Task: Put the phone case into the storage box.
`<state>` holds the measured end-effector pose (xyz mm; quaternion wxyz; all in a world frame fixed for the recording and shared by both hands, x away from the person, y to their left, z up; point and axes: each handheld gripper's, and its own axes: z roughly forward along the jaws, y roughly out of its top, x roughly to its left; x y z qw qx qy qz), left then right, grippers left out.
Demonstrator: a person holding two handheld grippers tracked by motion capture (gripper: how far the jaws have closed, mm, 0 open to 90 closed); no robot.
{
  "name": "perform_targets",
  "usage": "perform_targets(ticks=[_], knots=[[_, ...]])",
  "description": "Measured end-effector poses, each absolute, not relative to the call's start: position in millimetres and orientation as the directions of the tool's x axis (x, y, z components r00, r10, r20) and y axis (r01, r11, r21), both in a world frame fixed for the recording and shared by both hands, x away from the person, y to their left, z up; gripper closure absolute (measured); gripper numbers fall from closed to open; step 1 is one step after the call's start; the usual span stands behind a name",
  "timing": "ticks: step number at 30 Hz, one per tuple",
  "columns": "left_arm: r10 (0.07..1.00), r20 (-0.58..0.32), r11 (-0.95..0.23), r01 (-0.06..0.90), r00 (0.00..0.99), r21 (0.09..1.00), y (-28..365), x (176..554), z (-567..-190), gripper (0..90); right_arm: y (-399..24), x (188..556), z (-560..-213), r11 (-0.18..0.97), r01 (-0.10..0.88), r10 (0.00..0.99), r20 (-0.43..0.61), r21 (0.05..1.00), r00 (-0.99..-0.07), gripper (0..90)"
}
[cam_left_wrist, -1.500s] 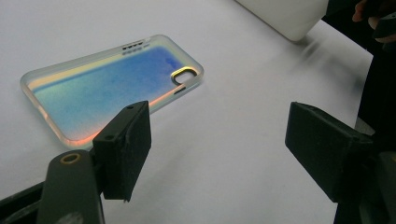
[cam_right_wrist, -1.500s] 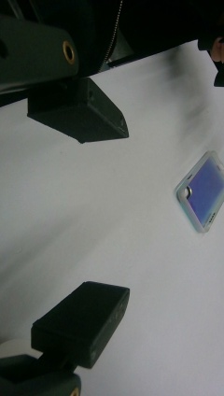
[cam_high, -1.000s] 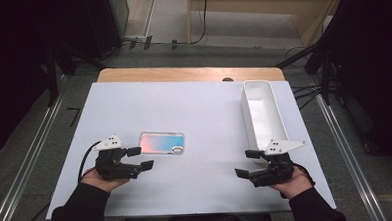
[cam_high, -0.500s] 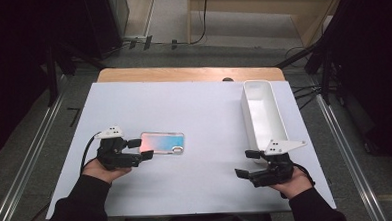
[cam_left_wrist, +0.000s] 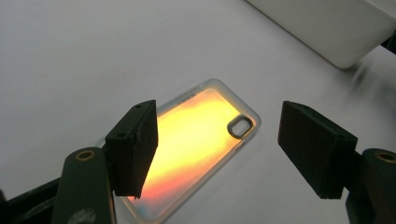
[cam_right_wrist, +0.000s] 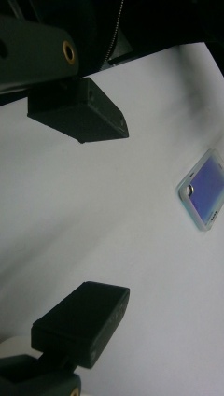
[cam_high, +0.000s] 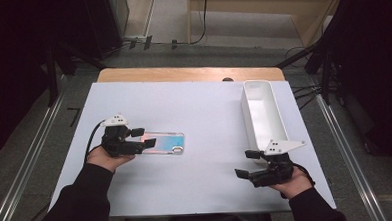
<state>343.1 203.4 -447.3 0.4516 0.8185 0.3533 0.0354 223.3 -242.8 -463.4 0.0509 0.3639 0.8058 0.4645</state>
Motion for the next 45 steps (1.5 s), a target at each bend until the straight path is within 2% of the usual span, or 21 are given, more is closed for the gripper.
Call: perform_targets(ticks=[6, 13, 16, 18, 20, 21, 22, 24, 28, 45], knots=[[0.612, -0.262, -0.326, 0.54, 0.746, 0.776, 196.7, 359.1, -444.6, 28.6, -242.5, 222.8, -463.3, 0.303, 0.544, 0.633, 0.262, 0.782, -0.729, 19.1], [0.628, -0.247, -0.36, 0.556, 0.738, 0.749, 196.1, 362.7, -449.8, 33.2, -242.3, 222.4, -463.4, 0.303, 0.547, 0.632, 0.265, 0.78, -0.728, 19.1], [0.627, -0.234, -0.368, 0.548, 0.743, 0.751, 198.3, 361.1, -449.2, 42.8, -242.0, 222.8, -463.8, 0.305, 0.545, 0.63, 0.263, 0.781, -0.73, 19.1], [0.626, -0.244, -0.356, 0.55, 0.741, 0.756, 200.9, 360.0, -448.7, 53.9, -242.2, 222.7, -463.7, 0.306, 0.544, 0.631, 0.261, 0.782, -0.731, 19.1], [0.633, -0.239, -0.356, 0.551, 0.737, 0.755, 202.9, 358.1, -450.0, 60.4, -242.3, 222.6, -463.7, 0.306, 0.544, 0.632, 0.261, 0.781, -0.73, 19.1], [0.638, -0.212, -0.377, 0.54, 0.74, 0.752, 202.7, 356.3, -451.2, 68.7, -242.3, 222.6, -463.6, 0.304, 0.546, 0.632, 0.263, 0.781, -0.729, 19.1], [0.646, -0.181, -0.4, 0.53, 0.742, 0.747, 202.7, 354.5, -452.9, 73.0, -242.3, 222.5, -463.6, 0.304, 0.545, 0.632, 0.263, 0.781, -0.729, 19.1], [0.65, -0.216, -0.379, 0.556, 0.729, 0.74, 205.0, 353.9, -454.7, 87.4, -242.2, 222.1, -463.3, 0.303, 0.549, 0.631, 0.268, 0.779, -0.728, 19.1], [0.645, -0.265, -0.362, 0.592, 0.717, 0.72, 210.9, 356.5, -456.7, 89.2, -241.8, 222.3, -463.5, 0.303, 0.546, 0.63, 0.266, 0.781, -0.73, 19.1], [0.623, -0.277, -0.397, 0.601, 0.732, 0.694, 216.6, 359.1, -480.0, 89.1, -242.0, 222.4, -464.0, 0.309, 0.55, 0.633, 0.264, 0.776, -0.728, 19.1]])
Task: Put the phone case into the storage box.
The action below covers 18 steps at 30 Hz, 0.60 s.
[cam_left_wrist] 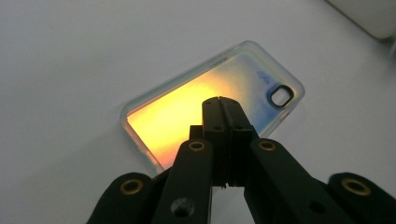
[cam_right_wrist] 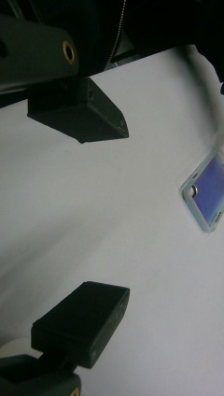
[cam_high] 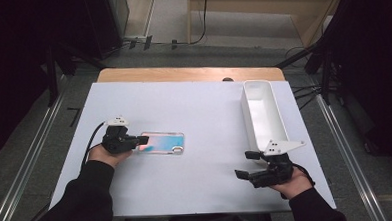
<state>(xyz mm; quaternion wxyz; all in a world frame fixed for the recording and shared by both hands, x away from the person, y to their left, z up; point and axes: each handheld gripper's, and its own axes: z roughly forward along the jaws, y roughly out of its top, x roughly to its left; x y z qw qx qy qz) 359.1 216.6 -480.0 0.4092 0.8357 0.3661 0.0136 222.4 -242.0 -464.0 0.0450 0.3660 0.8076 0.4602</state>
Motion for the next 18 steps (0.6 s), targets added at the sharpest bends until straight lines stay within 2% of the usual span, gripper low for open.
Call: perform_targets(ticks=[18], knots=[[0.619, -0.277, -0.422, 0.608, 0.735, 0.673, 222.3, 359.0, -491.2, 89.0, -241.3, 222.3, -464.1, 0.312, 0.551, 0.632, 0.263, 0.774, -0.729, 19.1]])
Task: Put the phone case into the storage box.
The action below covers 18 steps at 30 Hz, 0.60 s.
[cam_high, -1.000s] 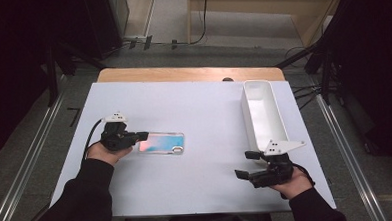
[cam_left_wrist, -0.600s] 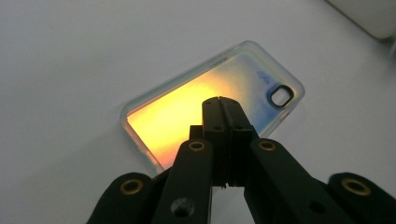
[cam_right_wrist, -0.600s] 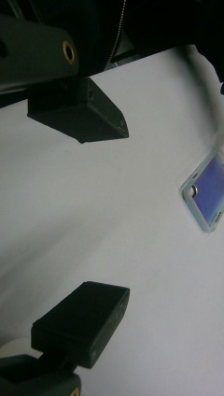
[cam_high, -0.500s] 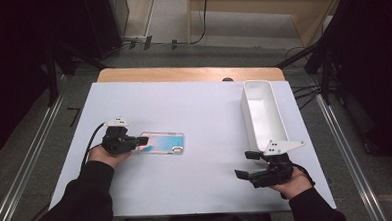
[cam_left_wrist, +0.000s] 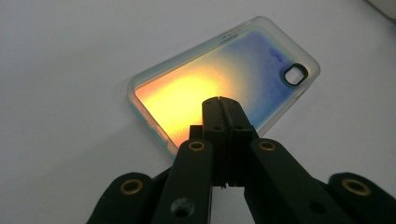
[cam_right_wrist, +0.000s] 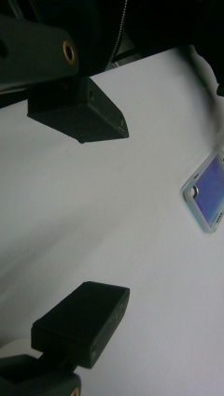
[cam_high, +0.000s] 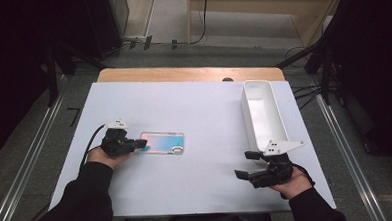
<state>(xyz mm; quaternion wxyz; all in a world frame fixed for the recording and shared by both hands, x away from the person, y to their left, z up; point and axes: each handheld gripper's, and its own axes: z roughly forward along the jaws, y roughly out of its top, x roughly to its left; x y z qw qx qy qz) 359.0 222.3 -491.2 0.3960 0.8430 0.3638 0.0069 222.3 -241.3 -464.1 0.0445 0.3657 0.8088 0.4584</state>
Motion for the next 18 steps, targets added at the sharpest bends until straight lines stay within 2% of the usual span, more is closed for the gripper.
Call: perform_targets(ticks=[18], knots=[[0.618, -0.246, -0.472, 0.602, 0.747, 0.644, 218.1, 355.2, -496.1, 88.9, -239.9, 224.1, -464.4, 0.322, 0.553, 0.634, 0.259, 0.768, -0.729, 19.1]])
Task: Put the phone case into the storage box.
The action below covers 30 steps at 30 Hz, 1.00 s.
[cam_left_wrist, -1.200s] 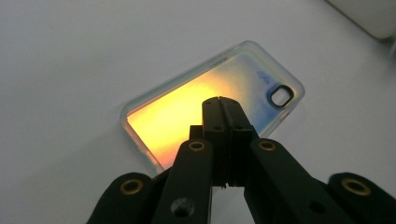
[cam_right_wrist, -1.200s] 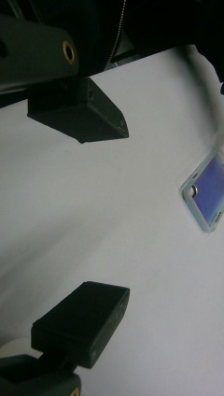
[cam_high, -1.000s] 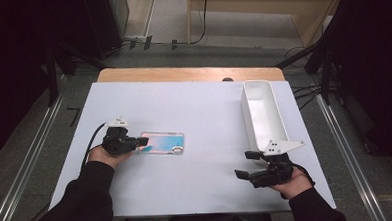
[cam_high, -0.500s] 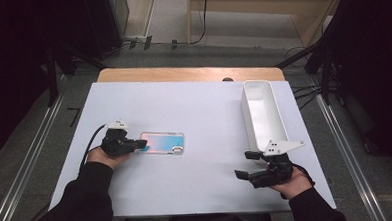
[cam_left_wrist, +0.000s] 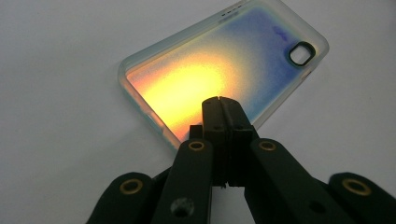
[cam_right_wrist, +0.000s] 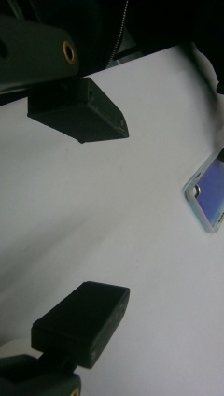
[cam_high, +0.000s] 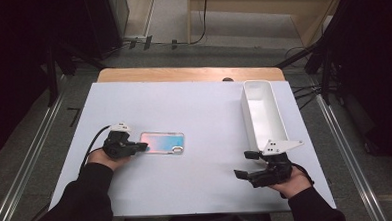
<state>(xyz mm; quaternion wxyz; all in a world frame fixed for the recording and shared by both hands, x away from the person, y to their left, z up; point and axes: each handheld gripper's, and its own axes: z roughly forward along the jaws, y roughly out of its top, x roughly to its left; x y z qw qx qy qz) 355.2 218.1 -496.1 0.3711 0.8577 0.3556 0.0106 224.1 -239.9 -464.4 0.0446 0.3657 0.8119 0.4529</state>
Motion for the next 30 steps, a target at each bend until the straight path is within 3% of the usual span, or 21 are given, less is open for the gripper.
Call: perform_targets(ticks=[30], knots=[[0.558, -0.248, -0.52, 0.566, 0.792, 0.639, 204.9, 343.1, -497.5, 88.8, -237.8, 226.4, -464.0, 0.328, 0.54, 0.618, 0.256, 0.775, -0.743, 19.6]])
